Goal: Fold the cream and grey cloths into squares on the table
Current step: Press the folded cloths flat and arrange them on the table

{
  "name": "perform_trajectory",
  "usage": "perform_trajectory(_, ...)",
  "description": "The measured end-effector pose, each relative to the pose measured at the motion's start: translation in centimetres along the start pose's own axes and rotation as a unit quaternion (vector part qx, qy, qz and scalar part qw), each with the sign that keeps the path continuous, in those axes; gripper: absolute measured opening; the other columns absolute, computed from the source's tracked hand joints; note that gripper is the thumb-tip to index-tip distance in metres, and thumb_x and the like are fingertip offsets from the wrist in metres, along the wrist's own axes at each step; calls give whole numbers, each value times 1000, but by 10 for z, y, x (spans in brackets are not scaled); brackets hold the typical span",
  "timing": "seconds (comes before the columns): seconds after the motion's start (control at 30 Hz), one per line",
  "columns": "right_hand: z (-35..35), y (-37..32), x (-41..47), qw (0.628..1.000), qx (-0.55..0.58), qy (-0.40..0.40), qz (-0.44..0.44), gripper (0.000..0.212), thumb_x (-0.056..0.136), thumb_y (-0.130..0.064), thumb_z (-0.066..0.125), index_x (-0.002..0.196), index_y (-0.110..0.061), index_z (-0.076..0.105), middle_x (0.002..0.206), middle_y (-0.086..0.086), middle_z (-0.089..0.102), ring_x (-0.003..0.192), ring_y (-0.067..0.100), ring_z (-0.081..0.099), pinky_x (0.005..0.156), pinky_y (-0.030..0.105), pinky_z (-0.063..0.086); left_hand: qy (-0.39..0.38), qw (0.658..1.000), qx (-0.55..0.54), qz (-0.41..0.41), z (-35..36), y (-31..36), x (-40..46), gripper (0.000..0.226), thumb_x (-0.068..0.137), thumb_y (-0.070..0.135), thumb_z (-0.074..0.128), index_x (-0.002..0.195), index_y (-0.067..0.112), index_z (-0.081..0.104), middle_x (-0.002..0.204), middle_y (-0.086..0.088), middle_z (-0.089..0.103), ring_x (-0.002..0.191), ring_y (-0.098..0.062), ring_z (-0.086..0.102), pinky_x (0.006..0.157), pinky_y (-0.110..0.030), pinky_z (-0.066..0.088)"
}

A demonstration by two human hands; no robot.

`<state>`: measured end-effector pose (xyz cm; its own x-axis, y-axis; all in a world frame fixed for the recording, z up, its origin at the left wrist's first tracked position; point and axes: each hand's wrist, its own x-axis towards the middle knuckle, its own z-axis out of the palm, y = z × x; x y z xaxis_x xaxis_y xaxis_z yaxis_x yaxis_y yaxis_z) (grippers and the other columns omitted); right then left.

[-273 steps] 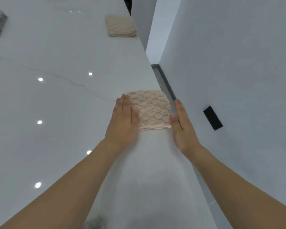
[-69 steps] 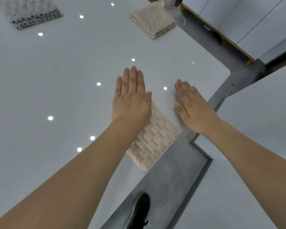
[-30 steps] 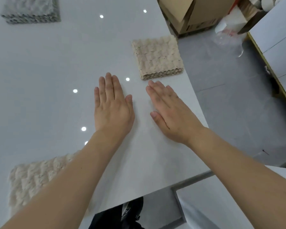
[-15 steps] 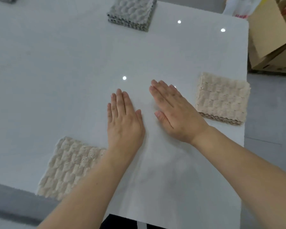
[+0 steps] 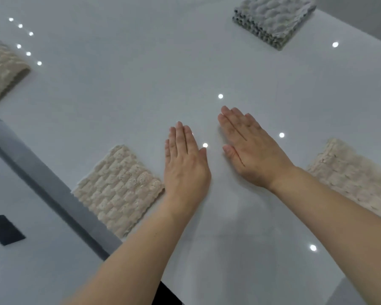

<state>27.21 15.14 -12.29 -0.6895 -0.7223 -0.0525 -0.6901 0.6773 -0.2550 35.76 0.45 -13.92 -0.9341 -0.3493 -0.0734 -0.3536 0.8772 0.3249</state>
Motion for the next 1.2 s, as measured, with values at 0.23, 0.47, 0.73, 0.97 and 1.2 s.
perform_trajectory(0.23,5,21,7,1000,-14,-14,-19,61,99,-34,21,153,-6,19,161,9,13,149,23,12,121,38,8,10,1000,16,-16,9,3,-7,59,105,31,20,155,1,11,164,-13,5,152,-23,-4,123,-37,-1)
perform_trajectory(0.47,17,26,8,997,-40,-51,-49,62,98,-35,20,152,-5,22,160,9,16,148,24,15,119,40,7,31,999,19,-13,11,1,-5,58,104,29,22,155,2,15,164,-12,8,152,-23,0,123,-35,-1)
perform_trajectory(0.73,17,28,8,996,-42,-62,-57,63,98,-39,14,154,-9,15,162,5,8,149,19,3,120,38,-1,42,999,29,-9,11,2,-5,57,104,28,26,154,1,19,163,-13,12,152,-23,4,123,-37,3)
perform_trajectory(0.97,17,29,10,995,-30,-70,-64,64,97,-39,12,155,-12,5,163,1,-3,149,14,-9,120,37,-7,58,998,18,-17,11,3,-4,58,104,32,22,154,3,21,163,-10,14,152,-20,7,123,-34,3)
perform_trajectory(1.2,13,32,15,991,-26,-108,-72,62,100,-38,13,153,-13,-8,161,1,-15,147,15,-18,118,36,-14,62,997,3,-55,13,8,-9,57,104,32,25,154,3,22,163,-10,14,152,-20,6,123,-36,4)
